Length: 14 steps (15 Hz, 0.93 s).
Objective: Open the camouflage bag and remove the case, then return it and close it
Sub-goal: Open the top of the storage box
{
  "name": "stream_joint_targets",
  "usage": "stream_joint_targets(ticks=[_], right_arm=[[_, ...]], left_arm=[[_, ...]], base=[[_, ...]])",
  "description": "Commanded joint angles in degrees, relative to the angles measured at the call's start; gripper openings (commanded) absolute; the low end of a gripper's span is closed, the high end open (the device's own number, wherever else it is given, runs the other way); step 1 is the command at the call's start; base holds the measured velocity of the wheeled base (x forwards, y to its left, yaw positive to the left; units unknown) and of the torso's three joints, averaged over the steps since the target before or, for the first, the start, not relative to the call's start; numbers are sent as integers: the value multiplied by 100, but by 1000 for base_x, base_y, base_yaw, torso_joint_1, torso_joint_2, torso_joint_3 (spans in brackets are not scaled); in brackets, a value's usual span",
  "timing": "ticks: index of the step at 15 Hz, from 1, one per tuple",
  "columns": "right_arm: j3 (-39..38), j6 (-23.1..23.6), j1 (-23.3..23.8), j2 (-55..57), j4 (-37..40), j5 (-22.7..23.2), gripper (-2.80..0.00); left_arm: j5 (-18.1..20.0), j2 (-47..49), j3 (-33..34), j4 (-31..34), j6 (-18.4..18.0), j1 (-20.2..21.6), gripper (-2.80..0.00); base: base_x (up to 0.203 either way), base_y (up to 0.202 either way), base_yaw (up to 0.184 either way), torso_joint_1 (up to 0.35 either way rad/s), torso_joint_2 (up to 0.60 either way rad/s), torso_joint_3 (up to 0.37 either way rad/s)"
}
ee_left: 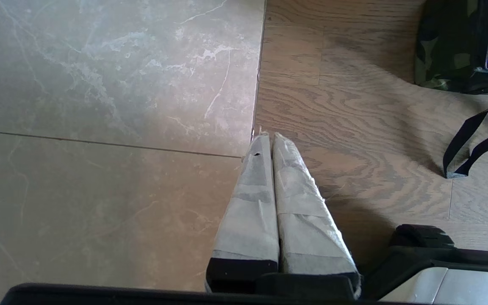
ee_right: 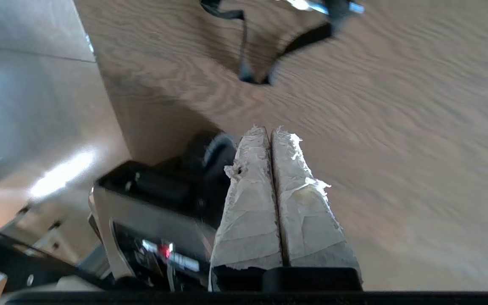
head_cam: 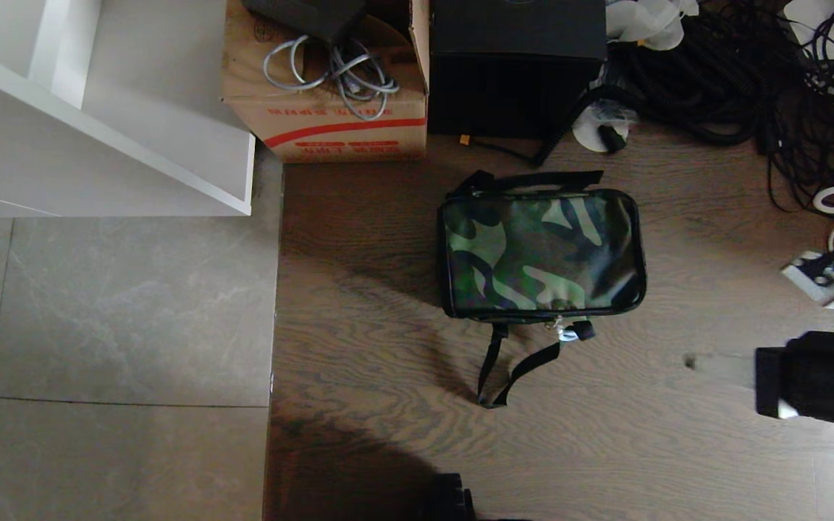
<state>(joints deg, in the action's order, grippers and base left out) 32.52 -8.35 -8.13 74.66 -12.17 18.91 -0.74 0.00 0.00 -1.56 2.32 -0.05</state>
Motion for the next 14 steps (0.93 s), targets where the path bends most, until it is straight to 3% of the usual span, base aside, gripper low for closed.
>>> stream_joint_targets(ticks=[1, 2, 5, 9, 14], right_arm=[[-2, -16, -321, 1729, -1187, 91, -280], [33, -7, -483, 2093, -1567, 119, 0], [232, 248, -835, 2738, -2511, 169, 0], [282, 1454, -828, 3093, -2628, 214, 0], [394, 1659, -808, 3756, -2830, 184, 0]], left_arm=[[-5, 0, 44, -3, 6, -1, -280], [-5, 0, 44, -3, 6, 5, -280], [-5, 0, 44, -3, 6, 4, -280], [-5, 0, 44, -3, 6, 5, -280], [-5, 0, 46, -3, 6, 5, -280]], base=[[0, 0, 0, 0, 0, 0], [0, 0, 0, 0, 0, 0], [0, 0, 0, 0, 0, 0], [0, 0, 0, 0, 0, 0], [0, 0, 0, 0, 0, 0]])
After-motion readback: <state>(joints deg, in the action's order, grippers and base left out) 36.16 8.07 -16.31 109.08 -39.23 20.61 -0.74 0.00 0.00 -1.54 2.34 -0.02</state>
